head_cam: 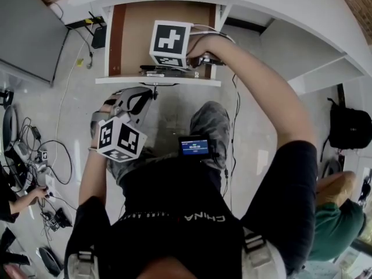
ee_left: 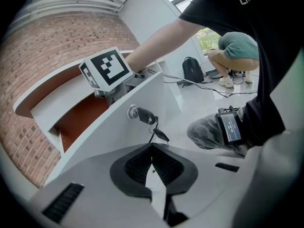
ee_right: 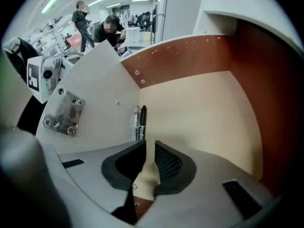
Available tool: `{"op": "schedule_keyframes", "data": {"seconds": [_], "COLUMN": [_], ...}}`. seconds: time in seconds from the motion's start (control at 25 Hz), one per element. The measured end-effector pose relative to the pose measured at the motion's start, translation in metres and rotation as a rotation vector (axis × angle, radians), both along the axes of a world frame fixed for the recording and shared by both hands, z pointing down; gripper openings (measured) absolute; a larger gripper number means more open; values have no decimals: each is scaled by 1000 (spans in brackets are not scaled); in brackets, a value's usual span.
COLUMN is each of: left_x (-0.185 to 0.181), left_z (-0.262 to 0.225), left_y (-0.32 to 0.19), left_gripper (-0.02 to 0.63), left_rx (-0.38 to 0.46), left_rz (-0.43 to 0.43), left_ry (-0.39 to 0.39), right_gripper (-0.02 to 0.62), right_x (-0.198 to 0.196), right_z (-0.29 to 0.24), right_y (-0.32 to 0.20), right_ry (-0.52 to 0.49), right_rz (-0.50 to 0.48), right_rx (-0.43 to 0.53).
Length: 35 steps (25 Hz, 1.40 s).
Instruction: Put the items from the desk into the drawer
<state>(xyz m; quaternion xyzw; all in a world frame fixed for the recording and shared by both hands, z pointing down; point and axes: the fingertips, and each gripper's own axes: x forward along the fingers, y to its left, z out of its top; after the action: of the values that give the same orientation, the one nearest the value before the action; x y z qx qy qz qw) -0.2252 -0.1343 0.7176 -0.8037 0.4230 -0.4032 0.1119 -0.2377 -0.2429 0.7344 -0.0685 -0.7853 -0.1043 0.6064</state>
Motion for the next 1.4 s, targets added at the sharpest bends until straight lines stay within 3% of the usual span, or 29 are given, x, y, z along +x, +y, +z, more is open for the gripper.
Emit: {"op": "schedule_keyframes", "data": {"seconds": [0.04,0.12,0.4,0.68,1.04,1.24,1.4], "left_x": [-1,-3,-8,-10,-8,-7,-5], "left_z": [0,-2,-13,-2,9,15,25], "left_y": [0,-1,-8,-10,-13,-13,-13], "left_gripper": [12,12,14,14,15,25,126], "left_rx": [4,17,68,59,65,76,65], "left_rz": [-2,-4,-12,3,30,46,65], "left_ry": [-6,-20,-45,-151,-259,-347,-395], "right_gripper": [45,31,23,23,23,25,25], "right_x": [-2,-1,9,30,78,103,116], "right_z": [-4,-11,-52,-100,-161,-176,-173], "right_y": [-2,-6,-6,12,51,78,95], "right_ry": [-21,-55,-222,-437,-799,-941,-983], "right_rz": [6,18,96,133,176,204,210], "right_rx": [12,35,26,-14,-117,-260,-319]}}
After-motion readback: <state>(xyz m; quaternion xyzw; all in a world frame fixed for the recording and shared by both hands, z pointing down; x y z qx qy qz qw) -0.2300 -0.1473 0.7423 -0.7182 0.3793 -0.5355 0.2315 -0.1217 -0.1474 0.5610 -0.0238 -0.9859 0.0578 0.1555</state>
